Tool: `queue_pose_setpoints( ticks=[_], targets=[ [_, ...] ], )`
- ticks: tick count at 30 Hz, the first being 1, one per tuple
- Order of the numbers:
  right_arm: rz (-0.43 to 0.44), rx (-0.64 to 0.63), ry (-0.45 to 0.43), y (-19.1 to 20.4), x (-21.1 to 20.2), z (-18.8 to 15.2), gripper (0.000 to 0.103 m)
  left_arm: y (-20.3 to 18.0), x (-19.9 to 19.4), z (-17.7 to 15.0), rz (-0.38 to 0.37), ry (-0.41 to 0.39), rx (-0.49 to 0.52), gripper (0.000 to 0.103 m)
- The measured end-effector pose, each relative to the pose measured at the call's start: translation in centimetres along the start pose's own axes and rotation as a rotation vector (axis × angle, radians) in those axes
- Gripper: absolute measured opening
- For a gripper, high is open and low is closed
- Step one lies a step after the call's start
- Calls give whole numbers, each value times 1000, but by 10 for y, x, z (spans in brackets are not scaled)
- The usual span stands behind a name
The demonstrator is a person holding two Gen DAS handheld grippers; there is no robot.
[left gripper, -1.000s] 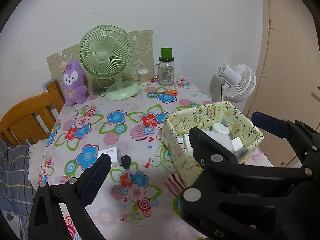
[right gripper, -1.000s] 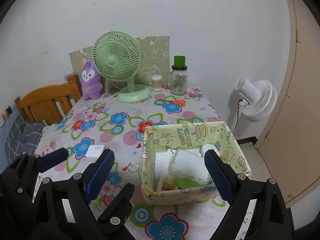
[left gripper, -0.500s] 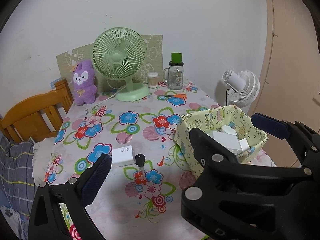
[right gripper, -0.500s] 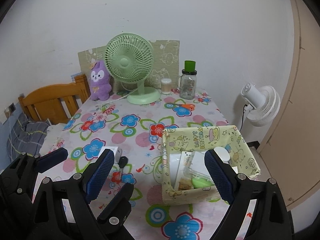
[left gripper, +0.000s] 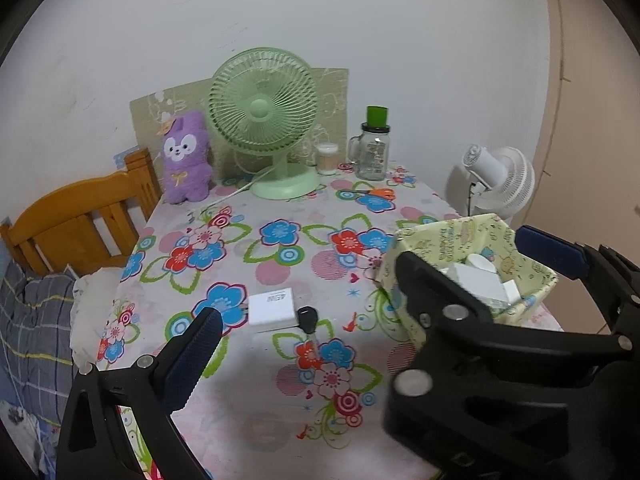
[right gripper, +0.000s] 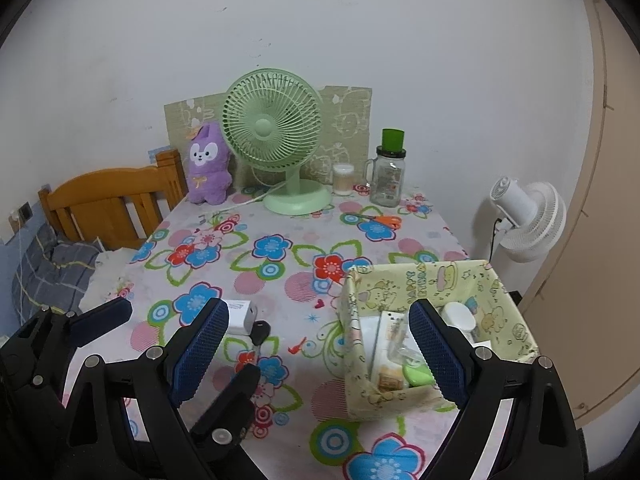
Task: Organize rigid objects
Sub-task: 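Grasp the black key fob with right tool while left tool approaches the white charger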
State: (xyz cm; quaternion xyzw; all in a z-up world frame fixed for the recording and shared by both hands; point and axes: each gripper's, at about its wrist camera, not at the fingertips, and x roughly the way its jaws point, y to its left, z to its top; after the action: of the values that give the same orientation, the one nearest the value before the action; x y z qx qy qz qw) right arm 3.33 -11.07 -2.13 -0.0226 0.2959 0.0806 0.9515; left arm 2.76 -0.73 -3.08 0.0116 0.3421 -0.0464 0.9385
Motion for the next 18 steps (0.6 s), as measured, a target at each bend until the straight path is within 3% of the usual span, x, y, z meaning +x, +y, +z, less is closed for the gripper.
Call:
queue_pose_setpoints(
  ticks=[6, 18],
  targets=[
    [-8, 3, -26, 6, 12, 0, 94, 22, 13, -2, 26, 9, -44, 103],
    [25, -41, 18, 26, 52, -6, 94, 52, 52, -13, 60, 86, -77, 103]
  ],
)
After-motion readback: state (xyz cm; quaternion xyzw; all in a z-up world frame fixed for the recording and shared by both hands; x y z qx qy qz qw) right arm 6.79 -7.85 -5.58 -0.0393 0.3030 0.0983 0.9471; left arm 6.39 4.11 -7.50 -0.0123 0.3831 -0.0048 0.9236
